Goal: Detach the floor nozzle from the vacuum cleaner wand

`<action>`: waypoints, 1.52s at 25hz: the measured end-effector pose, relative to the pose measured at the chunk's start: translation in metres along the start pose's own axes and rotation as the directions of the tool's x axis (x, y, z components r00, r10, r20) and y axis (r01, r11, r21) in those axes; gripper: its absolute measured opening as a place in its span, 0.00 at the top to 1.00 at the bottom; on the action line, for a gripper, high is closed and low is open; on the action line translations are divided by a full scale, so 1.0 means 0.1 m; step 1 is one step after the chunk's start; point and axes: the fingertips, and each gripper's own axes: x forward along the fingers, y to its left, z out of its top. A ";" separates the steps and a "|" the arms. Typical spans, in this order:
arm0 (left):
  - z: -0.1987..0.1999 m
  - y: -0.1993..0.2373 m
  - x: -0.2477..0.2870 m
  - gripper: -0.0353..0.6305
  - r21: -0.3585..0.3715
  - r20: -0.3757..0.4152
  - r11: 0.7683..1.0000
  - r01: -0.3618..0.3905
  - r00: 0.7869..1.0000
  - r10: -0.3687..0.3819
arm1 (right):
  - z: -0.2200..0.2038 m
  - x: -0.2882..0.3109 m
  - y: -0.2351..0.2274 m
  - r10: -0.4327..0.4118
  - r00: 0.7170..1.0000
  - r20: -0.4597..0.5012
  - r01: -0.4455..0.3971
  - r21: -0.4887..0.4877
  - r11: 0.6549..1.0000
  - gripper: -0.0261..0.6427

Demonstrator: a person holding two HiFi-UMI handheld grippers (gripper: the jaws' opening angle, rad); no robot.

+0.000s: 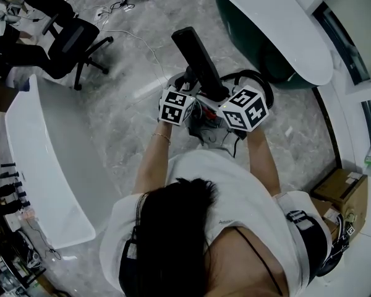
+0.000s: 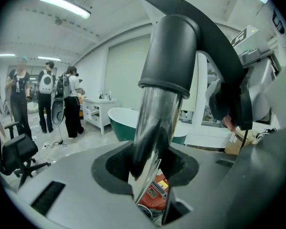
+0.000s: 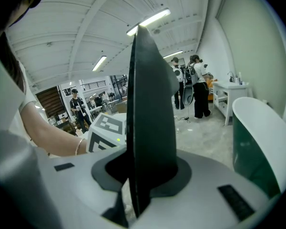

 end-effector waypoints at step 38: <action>0.03 -0.02 0.06 0.72 -0.014 0.040 0.997 0.071 0.997 -0.070 | 0.09 -0.04 0.02 -0.013 1.000 0.016 0.012 0.095 0.995 0.81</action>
